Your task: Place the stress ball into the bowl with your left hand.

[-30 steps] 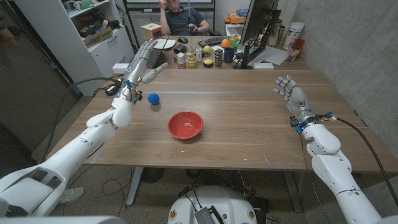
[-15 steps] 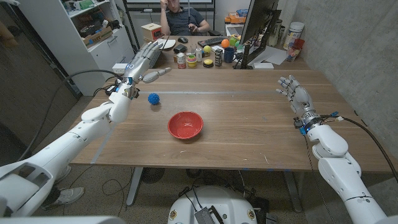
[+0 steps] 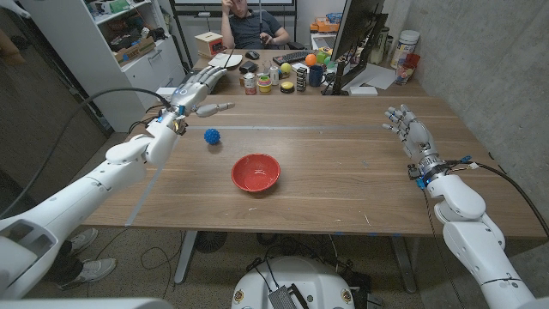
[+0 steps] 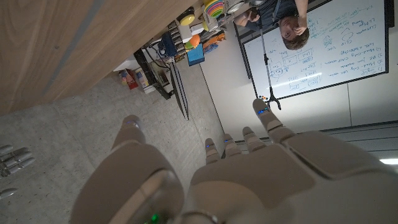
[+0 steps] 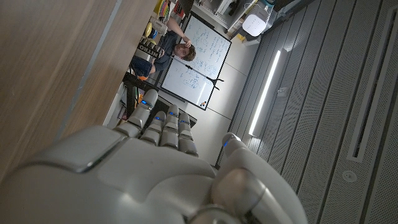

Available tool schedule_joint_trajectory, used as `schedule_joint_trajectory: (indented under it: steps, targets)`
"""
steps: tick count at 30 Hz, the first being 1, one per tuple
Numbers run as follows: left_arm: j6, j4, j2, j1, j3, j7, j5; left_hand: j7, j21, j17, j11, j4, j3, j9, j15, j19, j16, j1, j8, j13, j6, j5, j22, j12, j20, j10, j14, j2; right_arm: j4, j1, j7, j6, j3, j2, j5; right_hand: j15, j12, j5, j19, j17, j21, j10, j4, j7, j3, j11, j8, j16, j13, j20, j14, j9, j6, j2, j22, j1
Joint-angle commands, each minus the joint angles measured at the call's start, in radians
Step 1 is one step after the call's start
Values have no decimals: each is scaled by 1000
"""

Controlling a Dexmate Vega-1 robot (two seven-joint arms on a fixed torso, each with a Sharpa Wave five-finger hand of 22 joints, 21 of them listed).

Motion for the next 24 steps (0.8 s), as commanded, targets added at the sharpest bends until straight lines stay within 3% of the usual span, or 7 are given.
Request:
schedule_joint_trajectory:
  steps: [1, 4, 24]
  targets:
    - [33, -9, 39, -32, 52, -101, 50, -1, -4, 1, -5, -16, -1, 3, -25, 21, 9, 25, 5, 2, 8, 15, 1, 7, 0, 15, 15, -3, -5, 4, 8, -10, 1, 4, -5, 4, 6, 8, 5, 3, -6, 7, 4, 0, -2, -1, 3, 0, 2, -58, 10, 2, 10, 31, 4, -2]
    - [49, -14, 42, -37, 64, -126, 65, -2, -23, 1, -3, -29, -12, 4, -25, 19, 5, 51, 7, 2, 16, 24, 1, 4, 0, 11, 11, -6, 0, 7, 9, -8, 0, 5, -5, 4, 6, 8, 6, 3, -7, 7, 5, 0, -1, 1, 3, -1, 2, -59, 11, 2, 11, 32, 4, -3]
    - [96, 5, 68, -101, 159, -278, 203, -2, -37, 2, -7, -35, -24, 4, -34, 30, 4, 74, 8, 2, 21, 33, 3, 6, -17, 18, 7, -4, 24, 22, 7, 4, -7, 8, -6, 3, 5, 9, 11, 3, -18, 10, 8, -1, 0, -1, 1, -3, 2, -57, 14, 2, 11, 33, 4, -4]
